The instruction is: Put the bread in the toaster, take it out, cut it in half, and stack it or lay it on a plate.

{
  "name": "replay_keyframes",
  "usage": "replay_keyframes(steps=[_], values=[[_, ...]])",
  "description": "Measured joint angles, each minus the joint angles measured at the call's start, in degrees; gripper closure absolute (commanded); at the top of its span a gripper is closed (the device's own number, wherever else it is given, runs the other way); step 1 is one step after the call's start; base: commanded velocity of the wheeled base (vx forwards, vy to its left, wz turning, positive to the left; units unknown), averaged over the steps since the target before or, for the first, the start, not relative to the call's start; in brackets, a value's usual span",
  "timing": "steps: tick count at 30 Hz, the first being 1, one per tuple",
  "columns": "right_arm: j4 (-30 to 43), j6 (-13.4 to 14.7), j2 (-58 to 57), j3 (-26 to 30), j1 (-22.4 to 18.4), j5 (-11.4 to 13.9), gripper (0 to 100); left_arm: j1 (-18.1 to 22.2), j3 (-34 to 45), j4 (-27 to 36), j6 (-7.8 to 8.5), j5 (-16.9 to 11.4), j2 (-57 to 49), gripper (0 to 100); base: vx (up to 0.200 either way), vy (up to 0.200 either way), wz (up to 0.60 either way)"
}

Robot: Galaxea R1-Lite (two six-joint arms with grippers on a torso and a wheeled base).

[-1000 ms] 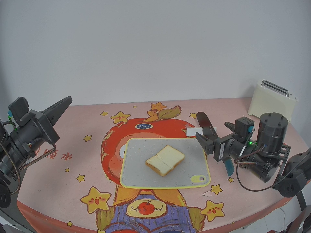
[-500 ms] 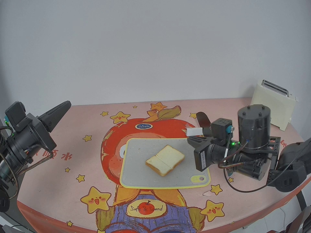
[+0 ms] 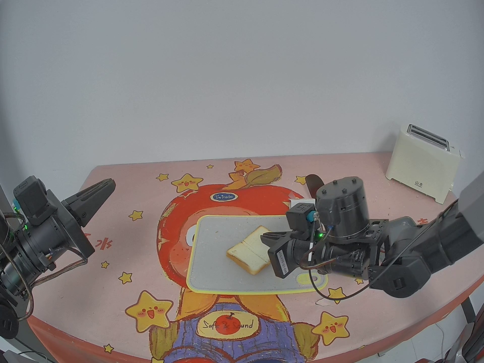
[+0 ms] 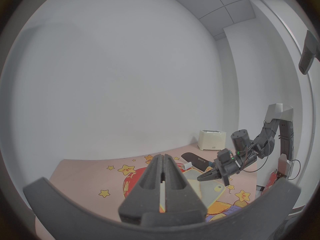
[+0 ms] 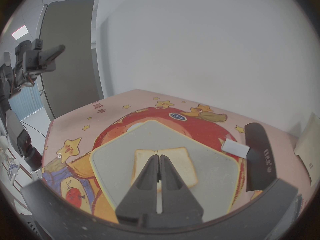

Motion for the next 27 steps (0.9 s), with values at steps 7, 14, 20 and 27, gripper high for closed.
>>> replay_keyframes(steps=[7,14,20,27], values=[[-0.22,0.17,3.94,-1.62,-0.17,0.02,100,0.00,0.22,0.01,0.00,-0.24,0.02,100,0.000,0.000,0.00],[-0.17,0.22,5.49,-2.26,0.16,-0.11,100,-0.05,0.30,0.09,-0.02,-0.30,0.02,100,0.000,0.000,0.00],[-0.22,0.16,6.56,-2.82,0.09,-0.20,100,-0.05,0.44,0.09,-0.07,-0.35,0.02,100,0.000,0.000,0.00],[-0.20,0.16,6.95,-2.89,0.18,-0.50,100,-0.11,0.48,0.11,-0.07,-0.38,0.10,100,0.000,0.000,0.00]])
